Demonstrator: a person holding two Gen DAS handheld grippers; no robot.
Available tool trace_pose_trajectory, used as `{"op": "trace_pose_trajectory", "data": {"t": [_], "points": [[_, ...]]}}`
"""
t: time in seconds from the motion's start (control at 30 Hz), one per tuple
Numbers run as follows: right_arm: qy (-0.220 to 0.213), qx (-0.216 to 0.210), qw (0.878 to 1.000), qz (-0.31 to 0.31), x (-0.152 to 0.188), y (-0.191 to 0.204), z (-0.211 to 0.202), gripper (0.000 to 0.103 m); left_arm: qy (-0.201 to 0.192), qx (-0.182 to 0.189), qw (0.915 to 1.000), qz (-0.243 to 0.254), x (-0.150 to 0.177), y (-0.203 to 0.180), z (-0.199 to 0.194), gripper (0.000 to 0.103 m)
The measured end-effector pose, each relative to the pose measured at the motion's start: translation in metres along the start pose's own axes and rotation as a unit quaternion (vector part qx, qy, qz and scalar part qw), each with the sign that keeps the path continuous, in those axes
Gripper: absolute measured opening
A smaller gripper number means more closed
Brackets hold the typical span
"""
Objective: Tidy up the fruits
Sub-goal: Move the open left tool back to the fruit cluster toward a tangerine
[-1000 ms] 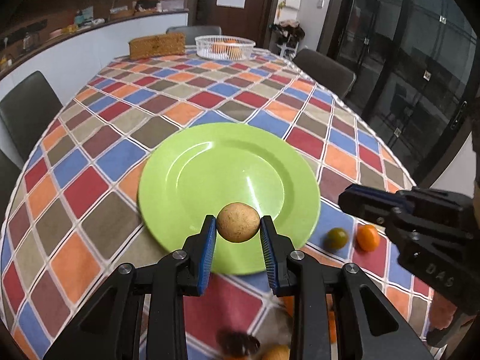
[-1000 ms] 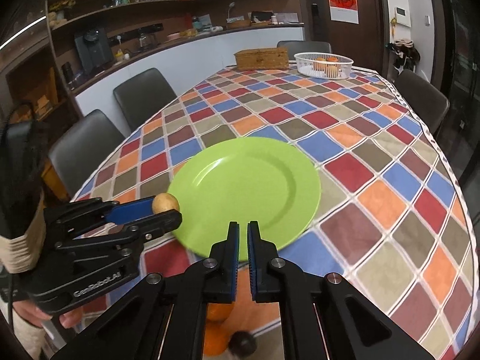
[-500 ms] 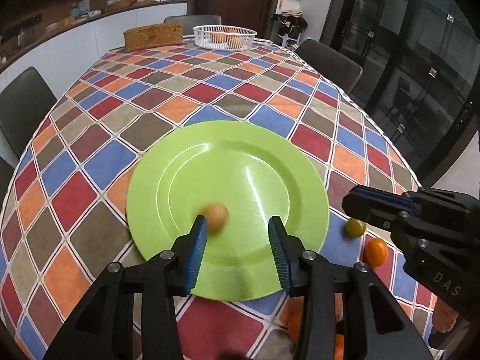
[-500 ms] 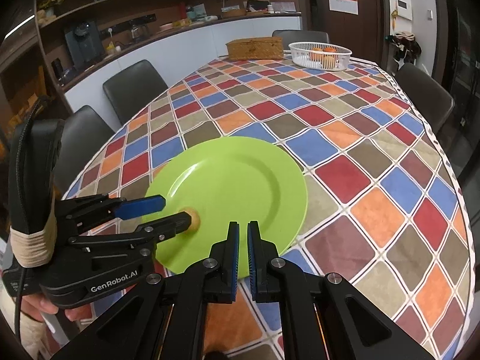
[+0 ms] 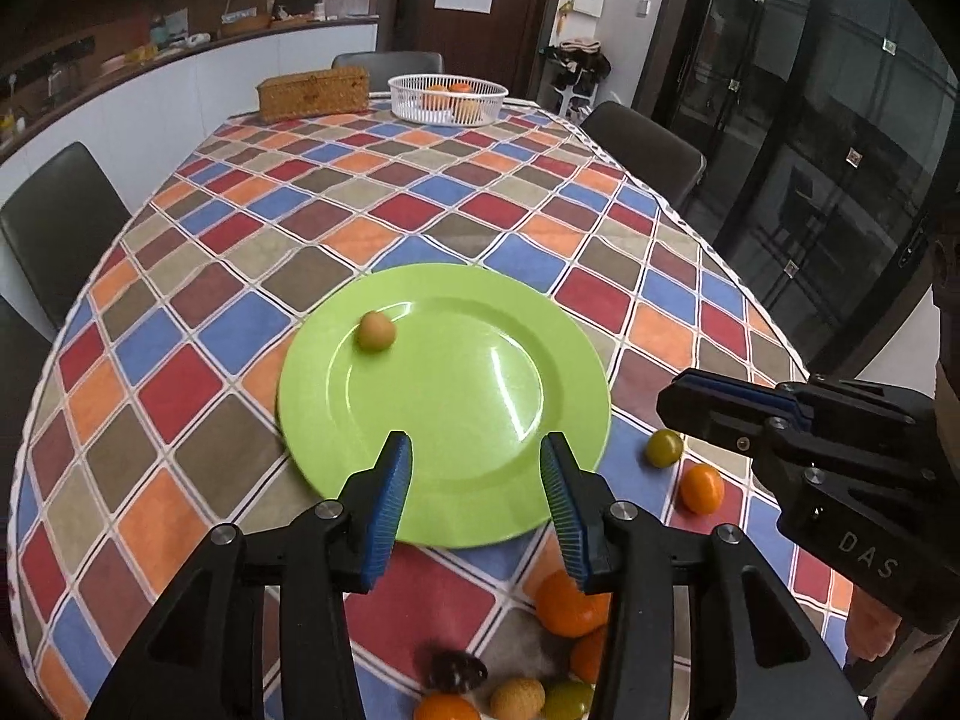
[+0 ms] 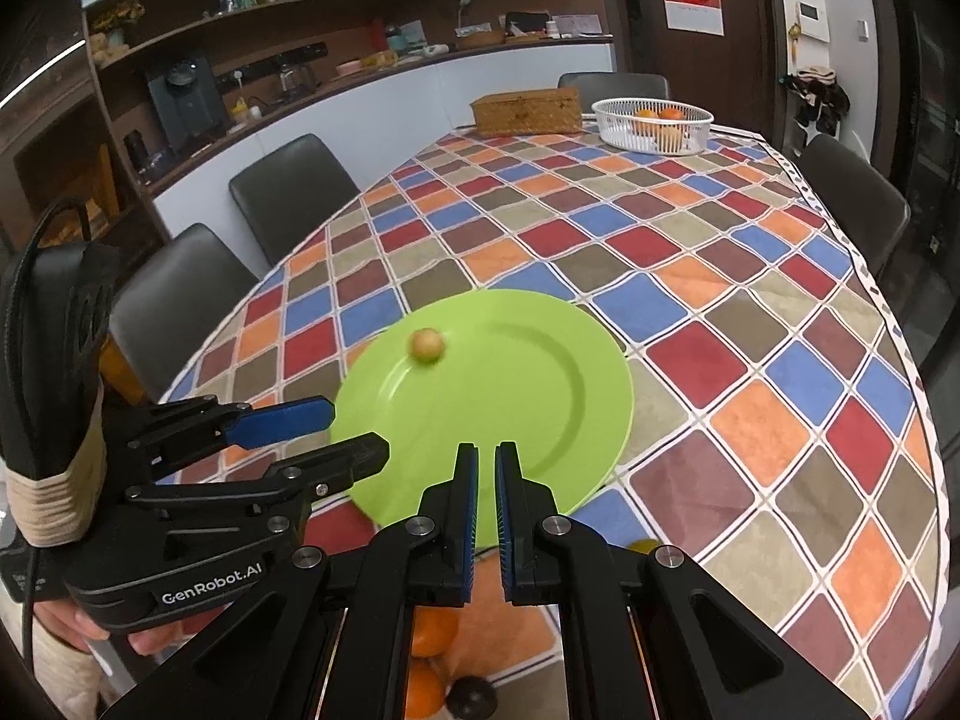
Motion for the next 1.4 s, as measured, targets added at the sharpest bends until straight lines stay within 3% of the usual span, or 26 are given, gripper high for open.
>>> {"op": "trace_pose_trajectory", "data": {"t": [0.1,0.27,0.47,0.77,1.0,1.4], "points": [[-0.003,0.001,1.000,-0.002,0.003,0.002,-0.009,0.008,-0.007,-0.005,0.9999,0.006,0.004,-0.004,-0.013,0.046],[-0.001,-0.001,1.000,-0.005,0.012,0.008,-0.023,0.023,-0.014,-0.018,0.9996,0.017,0.013,-0.011,-0.035,0.048],[0.006,-0.002,1.000,-0.015,0.026,0.019,-0.031,0.032,-0.022,-0.026,0.9992,0.019,0.026,-0.012,-0.056,0.050],[0.023,0.005,0.999,-0.025,0.054,0.027,-0.040,0.035,-0.018,-0.048,0.9982,0.030,0.062,-0.010,-0.073,0.052],[0.026,0.029,0.998,-0.050,0.081,0.026,-0.049,0.035,0.000,-0.083,0.9937,0.075,0.106,-0.018,-0.075,0.056],[0.089,0.055,0.990,-0.094,0.128,0.020,-0.031,0.035,0.064,-0.070,0.9937,0.060,0.143,-0.007,-0.048,0.057]]}}
Point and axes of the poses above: each gripper's, at about its wrist camera, not at the fingertips, and z roughly the way its jaws point, y to its left, x to its underside, the point moved 8 cm from there along z, roughly the way its jaws point, and after that the axes turned 14 degrees about x, right-handed, at the moved point
